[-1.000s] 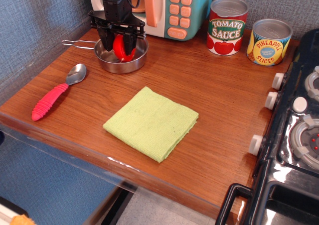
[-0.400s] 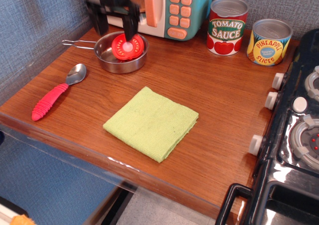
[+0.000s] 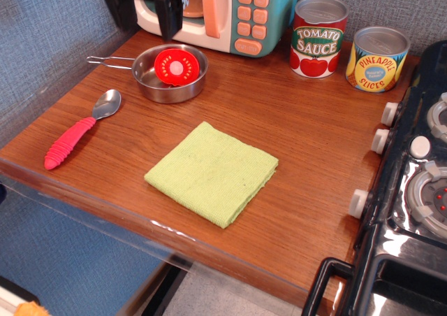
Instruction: Put the tomato inside of the pot.
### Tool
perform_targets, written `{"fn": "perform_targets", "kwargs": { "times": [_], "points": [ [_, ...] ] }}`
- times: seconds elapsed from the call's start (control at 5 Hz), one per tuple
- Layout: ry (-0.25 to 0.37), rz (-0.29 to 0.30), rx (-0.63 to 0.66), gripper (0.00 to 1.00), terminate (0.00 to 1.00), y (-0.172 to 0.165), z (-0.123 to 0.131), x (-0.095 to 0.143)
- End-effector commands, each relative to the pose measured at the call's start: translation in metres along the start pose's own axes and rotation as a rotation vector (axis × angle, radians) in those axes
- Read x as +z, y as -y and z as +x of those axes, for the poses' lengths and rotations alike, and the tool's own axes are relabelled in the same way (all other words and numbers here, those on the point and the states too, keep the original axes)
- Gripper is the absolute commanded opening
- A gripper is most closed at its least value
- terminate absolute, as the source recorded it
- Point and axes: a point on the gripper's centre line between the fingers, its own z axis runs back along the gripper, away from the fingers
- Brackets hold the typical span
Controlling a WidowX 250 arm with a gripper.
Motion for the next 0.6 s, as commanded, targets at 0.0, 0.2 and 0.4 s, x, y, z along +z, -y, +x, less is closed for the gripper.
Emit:
{"fn": "perform_targets", "kwargs": {
  "times": [0.0,0.2,0.4],
  "points": [
    [0.019,0.054,-0.016,1.0,0.0,-0.0004,-0.0243,0.0122],
    [0.019,0.054,-0.016,1.0,0.0,-0.0004,-0.0243,0.0122],
    [0.019,0.054,-0.016,1.0,1.0,-0.0004,-0.0243,0.0122]
  ]
}}
